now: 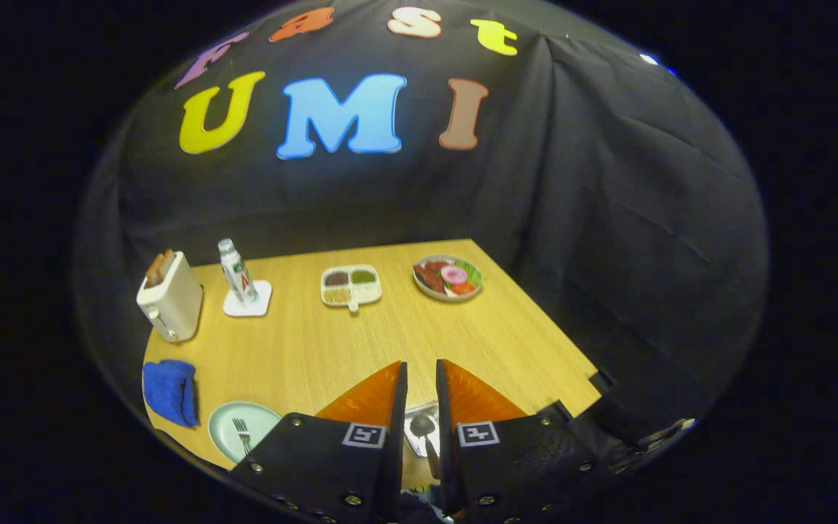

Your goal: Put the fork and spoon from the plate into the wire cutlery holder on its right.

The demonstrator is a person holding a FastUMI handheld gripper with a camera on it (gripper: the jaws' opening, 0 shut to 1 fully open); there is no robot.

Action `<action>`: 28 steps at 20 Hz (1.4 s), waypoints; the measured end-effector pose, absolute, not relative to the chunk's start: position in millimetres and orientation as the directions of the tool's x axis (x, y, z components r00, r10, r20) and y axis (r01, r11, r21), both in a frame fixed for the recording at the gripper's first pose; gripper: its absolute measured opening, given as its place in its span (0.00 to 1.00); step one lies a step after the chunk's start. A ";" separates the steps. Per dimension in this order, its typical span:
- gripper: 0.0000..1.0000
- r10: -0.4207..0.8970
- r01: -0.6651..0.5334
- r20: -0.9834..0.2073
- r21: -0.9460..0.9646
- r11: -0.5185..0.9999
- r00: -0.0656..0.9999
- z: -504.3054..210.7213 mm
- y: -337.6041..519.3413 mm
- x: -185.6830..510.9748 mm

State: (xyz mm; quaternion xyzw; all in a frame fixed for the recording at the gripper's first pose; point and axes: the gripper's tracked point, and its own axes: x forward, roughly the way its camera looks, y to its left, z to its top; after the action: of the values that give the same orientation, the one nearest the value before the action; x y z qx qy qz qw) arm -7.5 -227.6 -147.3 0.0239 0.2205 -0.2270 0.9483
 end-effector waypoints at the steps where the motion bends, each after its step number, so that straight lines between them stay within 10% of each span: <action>1: 0.22 -0.419 0.431 -0.362 -0.050 0.901 0.833 -126.3 -222.2 -3.5; 11: 0.21 -0.370 0.363 -0.026 -0.143 0.921 0.929 -17.9 -159.5 3.6; 28: 0.22 0.023 -0.016 -0.382 0.020 1.000 0.924 -190.9 14.3 47.7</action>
State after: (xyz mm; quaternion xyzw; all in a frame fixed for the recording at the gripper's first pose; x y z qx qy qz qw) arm 47.7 14.3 -190.9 0.0081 0.1948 0.0100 0.9808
